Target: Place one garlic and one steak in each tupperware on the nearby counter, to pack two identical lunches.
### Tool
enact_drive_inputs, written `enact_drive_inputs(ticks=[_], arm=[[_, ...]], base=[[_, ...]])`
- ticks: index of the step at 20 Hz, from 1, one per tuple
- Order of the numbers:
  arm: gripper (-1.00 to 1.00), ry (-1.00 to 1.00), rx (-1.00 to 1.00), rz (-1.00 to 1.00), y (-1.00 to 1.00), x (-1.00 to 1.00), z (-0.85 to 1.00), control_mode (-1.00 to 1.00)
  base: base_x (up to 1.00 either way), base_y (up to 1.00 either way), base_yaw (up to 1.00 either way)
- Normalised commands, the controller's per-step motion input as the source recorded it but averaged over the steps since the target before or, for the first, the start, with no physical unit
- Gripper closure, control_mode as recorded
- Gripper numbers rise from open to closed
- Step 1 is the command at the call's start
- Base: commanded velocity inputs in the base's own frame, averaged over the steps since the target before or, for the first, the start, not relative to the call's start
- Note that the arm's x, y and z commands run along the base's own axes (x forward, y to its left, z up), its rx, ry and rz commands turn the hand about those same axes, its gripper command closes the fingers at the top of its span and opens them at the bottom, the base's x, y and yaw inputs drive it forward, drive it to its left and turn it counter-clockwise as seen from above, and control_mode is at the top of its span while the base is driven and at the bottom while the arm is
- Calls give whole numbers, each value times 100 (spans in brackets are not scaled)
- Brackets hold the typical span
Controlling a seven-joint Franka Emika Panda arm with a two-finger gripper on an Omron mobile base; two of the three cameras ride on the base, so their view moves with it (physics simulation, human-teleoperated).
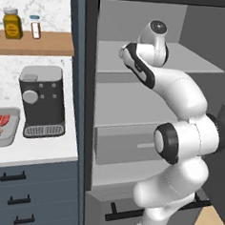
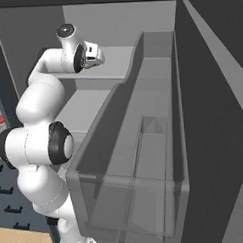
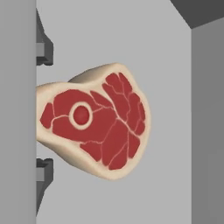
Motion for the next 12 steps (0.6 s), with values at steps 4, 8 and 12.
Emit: enact_drive_inputs(ticks=[4,8,12], arm=[[100,0,0,0,0,0,0,-100],[100,0,0,0,0,0,0,-100],[100,-15,0,5,0,-88,0,-100]], base=[[0,0,0],[0,0,0],[0,0,0]])
